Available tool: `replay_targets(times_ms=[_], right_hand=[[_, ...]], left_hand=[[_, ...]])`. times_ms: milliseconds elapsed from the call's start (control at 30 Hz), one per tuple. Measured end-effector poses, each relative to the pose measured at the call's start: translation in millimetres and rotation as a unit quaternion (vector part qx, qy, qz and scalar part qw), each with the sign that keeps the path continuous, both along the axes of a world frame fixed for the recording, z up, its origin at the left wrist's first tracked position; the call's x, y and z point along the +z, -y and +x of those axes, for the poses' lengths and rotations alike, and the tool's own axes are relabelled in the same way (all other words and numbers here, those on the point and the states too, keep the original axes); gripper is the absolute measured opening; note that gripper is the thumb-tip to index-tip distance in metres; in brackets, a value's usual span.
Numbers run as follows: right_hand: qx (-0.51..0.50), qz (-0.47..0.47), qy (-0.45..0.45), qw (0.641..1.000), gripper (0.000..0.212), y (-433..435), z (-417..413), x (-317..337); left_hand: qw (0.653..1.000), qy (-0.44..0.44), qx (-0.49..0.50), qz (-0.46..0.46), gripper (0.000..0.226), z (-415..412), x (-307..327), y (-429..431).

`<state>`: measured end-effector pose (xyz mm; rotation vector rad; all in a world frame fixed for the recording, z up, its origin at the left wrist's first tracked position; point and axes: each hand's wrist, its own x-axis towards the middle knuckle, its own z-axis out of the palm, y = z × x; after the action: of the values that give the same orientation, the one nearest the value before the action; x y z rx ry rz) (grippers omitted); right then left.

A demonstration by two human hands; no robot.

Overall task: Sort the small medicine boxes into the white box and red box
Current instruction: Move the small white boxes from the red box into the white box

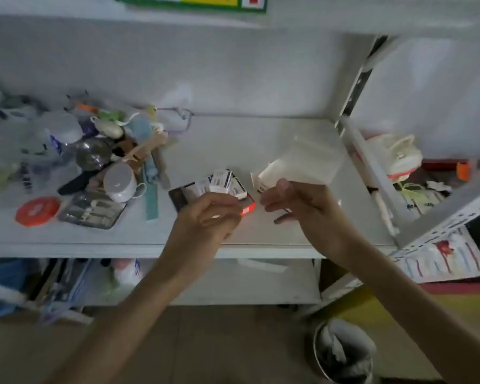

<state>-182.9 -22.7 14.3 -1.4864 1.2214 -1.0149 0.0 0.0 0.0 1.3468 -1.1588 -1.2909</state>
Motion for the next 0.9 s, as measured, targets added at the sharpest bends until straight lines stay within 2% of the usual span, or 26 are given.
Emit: replay_targets(times_ms=[67, 167, 300, 400, 467, 567, 667, 800, 900], right_hand=[[-0.040, -0.005, 0.013, 0.999, 0.031, 10.3, -0.3, -11.3], [-0.091, 0.003, -0.017, 0.996, 0.027, 29.1, -5.8, -35.2], [-0.149, -0.034, -0.126, 0.980, 0.018, 44.1, -16.3, -62.4], [-0.173, -0.059, -0.198, 0.963, 0.023, 52.5, -21.1, -70.9], [-0.179, -0.053, -0.246, 0.951, 0.028, 60.6, -22.7, -75.8], [-0.164, -0.047, -0.286, 0.943, 0.034, 74.6, -18.9, -83.4], [-0.124, -0.054, -0.304, 0.943, 0.034, 81.7, -10.7, -84.8], [-0.106, -0.057, -0.311, 0.943, 0.034, 85.1, -8.0, -84.9], [-0.090, -0.061, -0.349, 0.931, 0.036, 85.4, -15.2, -84.8]], left_hand=[[1.000, -0.011, 0.016, 0.006, 0.017, -3.7, -9.1, 6.6], [0.998, 0.029, 0.049, 0.022, 0.022, 0.1, -30.2, 22.5], [0.988, 0.125, 0.087, -0.023, 0.029, 9.1, -45.5, 37.0], [0.962, 0.230, 0.141, -0.041, 0.041, 18.1, -62.8, 48.2], [0.945, 0.281, 0.169, -0.014, 0.055, 20.7, -73.8, 55.8], [0.915, 0.342, 0.203, 0.073, 0.074, 11.4, -79.3, 57.9], [0.915, 0.334, 0.204, 0.103, 0.074, 2.5, -84.3, 58.5], [0.921, 0.321, 0.193, 0.104, 0.068, 3.8, -88.4, 63.8], [0.928, 0.315, 0.176, 0.096, 0.065, 13.0, -88.1, 69.0]])
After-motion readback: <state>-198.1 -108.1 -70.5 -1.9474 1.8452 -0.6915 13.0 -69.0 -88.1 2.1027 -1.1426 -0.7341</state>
